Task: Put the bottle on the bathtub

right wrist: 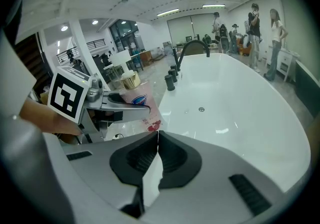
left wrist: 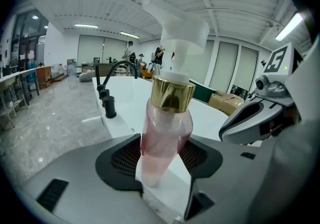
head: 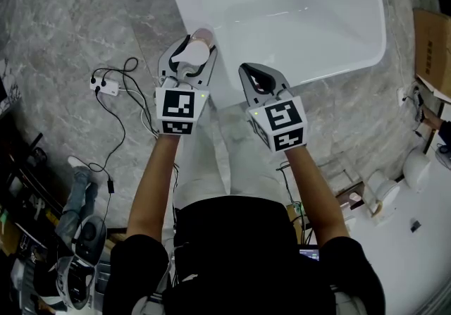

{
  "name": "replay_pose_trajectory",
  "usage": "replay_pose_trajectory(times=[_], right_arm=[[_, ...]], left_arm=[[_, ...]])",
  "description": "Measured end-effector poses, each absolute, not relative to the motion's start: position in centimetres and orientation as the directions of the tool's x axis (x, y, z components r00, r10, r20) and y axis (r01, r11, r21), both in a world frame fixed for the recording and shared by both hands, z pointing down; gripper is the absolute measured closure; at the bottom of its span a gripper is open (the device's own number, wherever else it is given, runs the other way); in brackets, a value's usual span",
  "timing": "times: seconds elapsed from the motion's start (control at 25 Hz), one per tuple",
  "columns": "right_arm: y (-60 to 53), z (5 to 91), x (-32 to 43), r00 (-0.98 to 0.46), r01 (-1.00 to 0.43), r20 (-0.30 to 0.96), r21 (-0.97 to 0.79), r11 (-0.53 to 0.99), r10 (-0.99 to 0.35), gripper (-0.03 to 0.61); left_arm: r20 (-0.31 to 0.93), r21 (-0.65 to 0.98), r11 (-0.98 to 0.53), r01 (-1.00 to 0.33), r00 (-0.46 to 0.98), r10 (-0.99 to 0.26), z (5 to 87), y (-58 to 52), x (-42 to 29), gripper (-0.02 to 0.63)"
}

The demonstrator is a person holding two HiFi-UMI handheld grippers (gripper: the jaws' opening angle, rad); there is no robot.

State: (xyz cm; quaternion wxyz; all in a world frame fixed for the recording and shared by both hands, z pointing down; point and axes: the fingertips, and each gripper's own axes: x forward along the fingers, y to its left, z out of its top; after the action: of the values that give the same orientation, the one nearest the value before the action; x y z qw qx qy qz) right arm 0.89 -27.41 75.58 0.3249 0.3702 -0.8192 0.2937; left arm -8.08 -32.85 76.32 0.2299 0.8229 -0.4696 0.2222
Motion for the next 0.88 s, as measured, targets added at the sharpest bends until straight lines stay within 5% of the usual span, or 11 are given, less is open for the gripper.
replay_pose_trajectory(times=[0.88], right_arm=[[-28.1, 67.8, -1.5, -0.546, -0.785, 0.698, -0.232, 0.575, -0.464, 0.555]], left_arm=[[0.636, 0.166, -0.441, -0.882, 0.438, -0.635, 70.6, -28.6, -10.3, 0.4]])
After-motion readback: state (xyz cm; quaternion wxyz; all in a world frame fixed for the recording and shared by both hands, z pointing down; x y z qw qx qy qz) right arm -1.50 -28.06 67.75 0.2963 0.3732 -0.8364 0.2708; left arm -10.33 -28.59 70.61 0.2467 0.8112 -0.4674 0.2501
